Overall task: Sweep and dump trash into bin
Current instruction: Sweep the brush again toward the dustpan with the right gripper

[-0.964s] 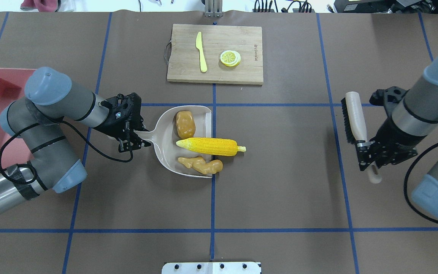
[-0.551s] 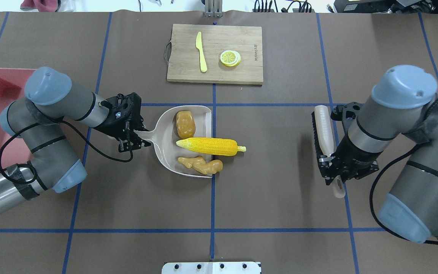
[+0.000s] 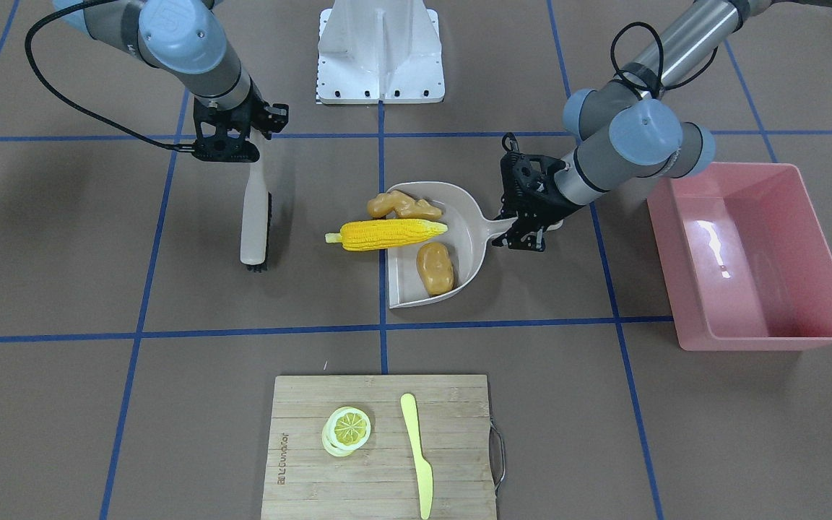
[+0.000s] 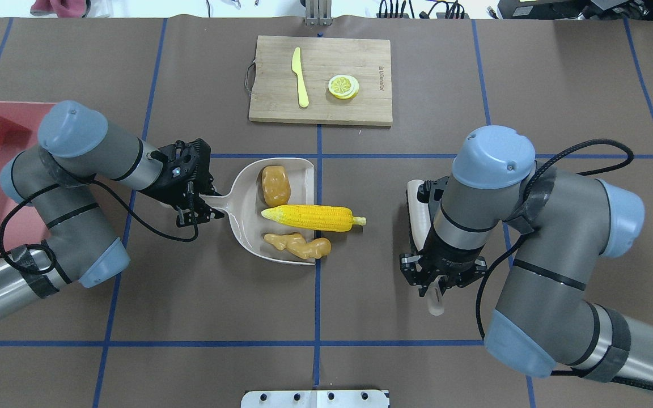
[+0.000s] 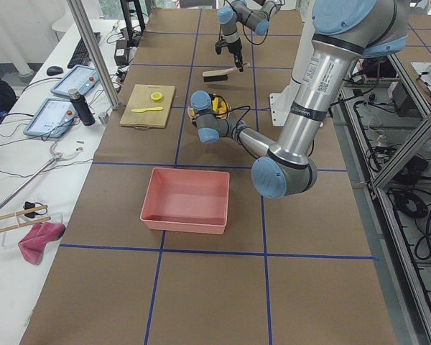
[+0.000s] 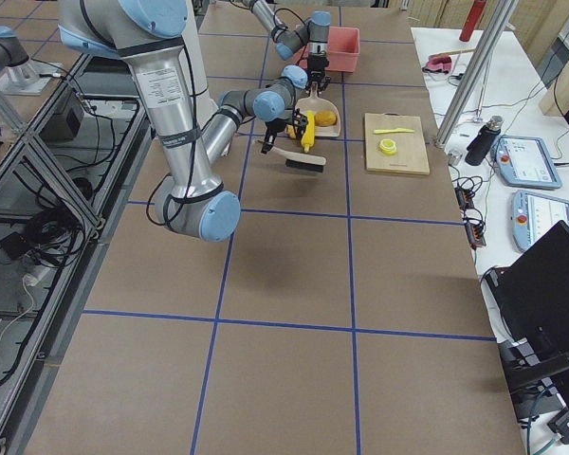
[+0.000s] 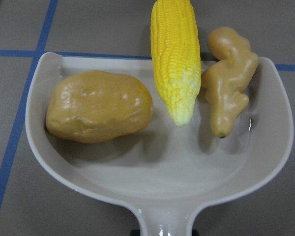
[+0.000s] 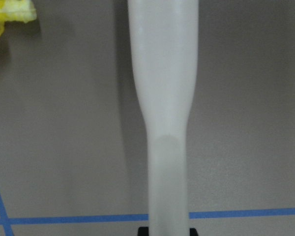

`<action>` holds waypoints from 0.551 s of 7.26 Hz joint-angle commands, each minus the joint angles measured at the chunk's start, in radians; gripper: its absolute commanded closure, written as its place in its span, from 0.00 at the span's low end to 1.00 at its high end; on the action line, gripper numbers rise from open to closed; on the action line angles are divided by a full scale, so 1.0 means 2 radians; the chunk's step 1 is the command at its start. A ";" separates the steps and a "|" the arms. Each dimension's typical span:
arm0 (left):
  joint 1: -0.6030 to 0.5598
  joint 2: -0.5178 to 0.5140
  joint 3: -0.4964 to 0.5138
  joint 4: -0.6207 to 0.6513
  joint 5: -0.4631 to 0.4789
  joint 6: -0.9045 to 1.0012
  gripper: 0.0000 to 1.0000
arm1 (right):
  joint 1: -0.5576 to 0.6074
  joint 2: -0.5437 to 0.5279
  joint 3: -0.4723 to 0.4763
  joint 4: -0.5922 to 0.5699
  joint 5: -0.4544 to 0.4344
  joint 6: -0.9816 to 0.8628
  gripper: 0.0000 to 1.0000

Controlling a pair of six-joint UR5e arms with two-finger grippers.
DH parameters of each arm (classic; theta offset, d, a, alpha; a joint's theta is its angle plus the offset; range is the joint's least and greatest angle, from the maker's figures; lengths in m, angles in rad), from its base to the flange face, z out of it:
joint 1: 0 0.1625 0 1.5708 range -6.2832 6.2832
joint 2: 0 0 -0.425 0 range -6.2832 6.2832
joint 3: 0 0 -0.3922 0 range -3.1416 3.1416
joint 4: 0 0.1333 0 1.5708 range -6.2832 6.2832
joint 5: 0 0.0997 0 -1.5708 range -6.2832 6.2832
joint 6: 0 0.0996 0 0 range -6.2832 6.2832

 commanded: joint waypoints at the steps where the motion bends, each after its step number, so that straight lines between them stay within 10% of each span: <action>1: 0.000 0.000 0.001 0.000 0.001 0.000 1.00 | -0.016 0.022 -0.022 0.023 0.000 0.006 1.00; 4: 0.000 0.000 0.001 0.000 0.002 0.000 1.00 | -0.028 0.050 -0.081 0.102 0.000 0.050 1.00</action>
